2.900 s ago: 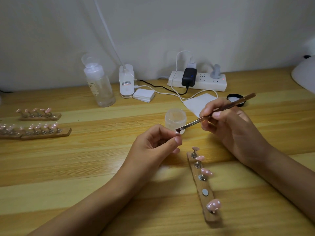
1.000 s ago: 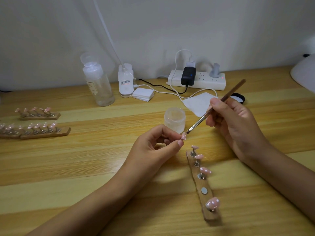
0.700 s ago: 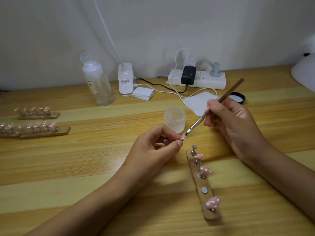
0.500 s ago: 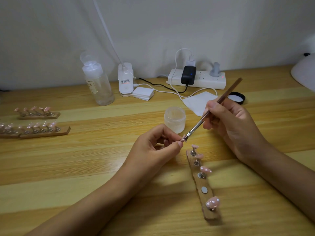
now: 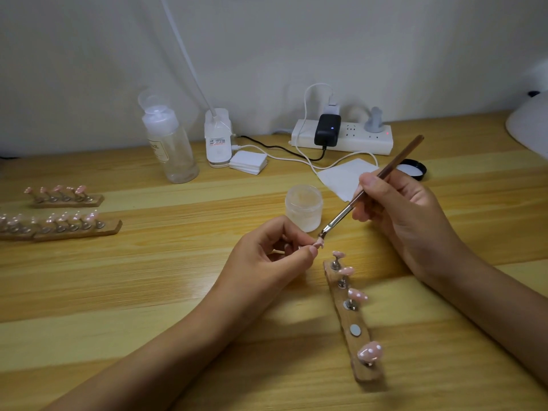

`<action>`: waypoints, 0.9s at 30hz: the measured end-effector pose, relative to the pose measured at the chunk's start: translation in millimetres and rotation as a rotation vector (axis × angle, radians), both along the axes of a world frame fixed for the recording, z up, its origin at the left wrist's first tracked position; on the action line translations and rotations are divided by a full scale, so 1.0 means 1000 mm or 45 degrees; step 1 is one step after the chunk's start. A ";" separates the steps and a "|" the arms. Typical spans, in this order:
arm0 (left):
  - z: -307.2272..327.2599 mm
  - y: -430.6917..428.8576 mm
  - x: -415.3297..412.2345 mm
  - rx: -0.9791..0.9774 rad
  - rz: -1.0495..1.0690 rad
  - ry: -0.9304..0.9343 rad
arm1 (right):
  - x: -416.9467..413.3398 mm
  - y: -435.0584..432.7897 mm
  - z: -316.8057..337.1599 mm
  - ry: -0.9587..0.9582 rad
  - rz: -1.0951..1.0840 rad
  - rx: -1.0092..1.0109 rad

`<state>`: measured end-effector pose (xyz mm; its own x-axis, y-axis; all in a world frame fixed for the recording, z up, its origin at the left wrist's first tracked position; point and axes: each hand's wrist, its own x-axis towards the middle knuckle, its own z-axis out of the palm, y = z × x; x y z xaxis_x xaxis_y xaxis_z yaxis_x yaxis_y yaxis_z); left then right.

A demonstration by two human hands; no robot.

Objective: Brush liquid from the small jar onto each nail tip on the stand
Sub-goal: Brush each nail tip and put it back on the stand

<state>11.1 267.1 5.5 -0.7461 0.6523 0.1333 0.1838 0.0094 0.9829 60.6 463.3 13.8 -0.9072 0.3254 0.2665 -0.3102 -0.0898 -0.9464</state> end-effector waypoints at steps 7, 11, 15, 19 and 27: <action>-0.003 0.000 -0.001 0.018 0.004 -0.001 | 0.001 -0.004 -0.001 -0.020 -0.045 0.064; -0.003 0.000 -0.002 0.028 -0.006 -0.005 | -0.001 0.000 -0.001 -0.015 -0.136 0.049; -0.005 0.000 -0.002 0.038 0.002 -0.038 | -0.001 0.005 0.001 0.027 -0.017 -0.068; -0.006 0.001 -0.003 0.030 0.014 -0.035 | 0.000 -0.002 -0.001 0.029 0.021 0.021; -0.005 0.000 -0.003 0.094 0.009 -0.099 | -0.003 0.003 -0.003 -0.001 -0.147 -0.026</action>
